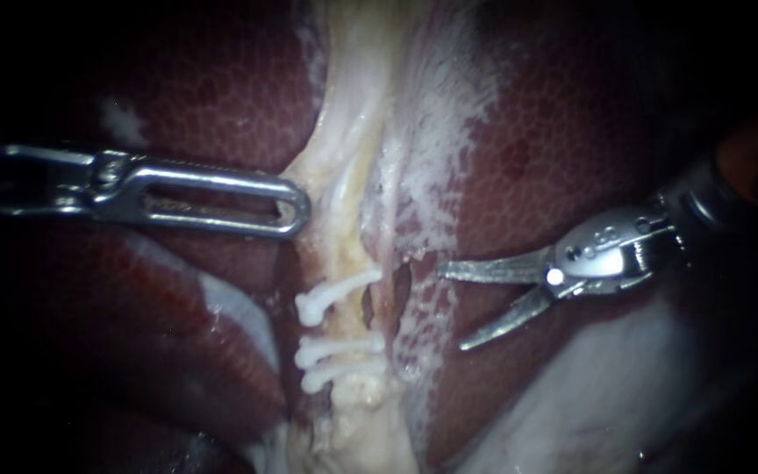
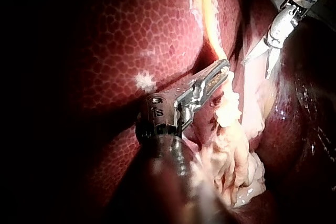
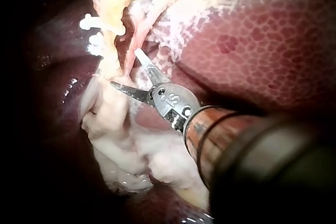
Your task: Go to the cutting position left tube
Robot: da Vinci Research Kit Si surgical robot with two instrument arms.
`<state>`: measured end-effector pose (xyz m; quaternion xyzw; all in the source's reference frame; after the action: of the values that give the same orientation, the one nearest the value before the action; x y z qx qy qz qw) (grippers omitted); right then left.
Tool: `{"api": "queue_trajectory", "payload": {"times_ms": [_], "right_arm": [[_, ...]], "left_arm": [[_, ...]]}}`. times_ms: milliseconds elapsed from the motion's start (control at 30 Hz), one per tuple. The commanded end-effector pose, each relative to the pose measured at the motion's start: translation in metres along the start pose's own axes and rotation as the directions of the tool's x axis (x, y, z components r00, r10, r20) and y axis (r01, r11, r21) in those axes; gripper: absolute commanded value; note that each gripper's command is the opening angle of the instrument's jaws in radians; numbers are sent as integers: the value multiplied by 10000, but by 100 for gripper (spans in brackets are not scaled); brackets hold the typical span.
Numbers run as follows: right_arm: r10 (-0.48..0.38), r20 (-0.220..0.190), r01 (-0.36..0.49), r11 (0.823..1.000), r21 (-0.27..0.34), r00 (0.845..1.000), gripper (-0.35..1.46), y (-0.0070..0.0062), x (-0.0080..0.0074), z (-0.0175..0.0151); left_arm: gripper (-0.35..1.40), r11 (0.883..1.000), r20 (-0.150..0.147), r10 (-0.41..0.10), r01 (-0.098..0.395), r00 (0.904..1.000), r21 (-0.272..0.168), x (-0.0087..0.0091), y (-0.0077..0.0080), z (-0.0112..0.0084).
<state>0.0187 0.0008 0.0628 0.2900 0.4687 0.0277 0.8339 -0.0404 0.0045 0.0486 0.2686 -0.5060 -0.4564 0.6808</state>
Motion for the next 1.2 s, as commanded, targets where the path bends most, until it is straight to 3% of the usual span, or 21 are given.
{"api": "queue_trajectory", "payload": {"times_ms": [33,367,567,1000,1200], "right_arm": [[42,53,-42,10000,32,10000,94,0,0,3],[267,31,-268,9978,610,9996,71,3,11,31],[551,25,-551,9966,611,9985,56,5,16,39],[1319,11,-1316,9879,820,9913,46,8,23,52],[1802,21,-1794,9778,1080,9836,31,8,23,65]], "left_arm": [[-35,10000,15,42,-42,10000,3,-1,-1,-1],[-35,10000,66,64,-64,10000,29,-5,-7,-6],[-35,10000,96,59,-60,9999,32,-6,-9,-7],[-35,10000,97,59,-60,9999,29,-5,-9,-7],[-35,10000,99,60,-60,9999,26,-5,-9,-7]]}}
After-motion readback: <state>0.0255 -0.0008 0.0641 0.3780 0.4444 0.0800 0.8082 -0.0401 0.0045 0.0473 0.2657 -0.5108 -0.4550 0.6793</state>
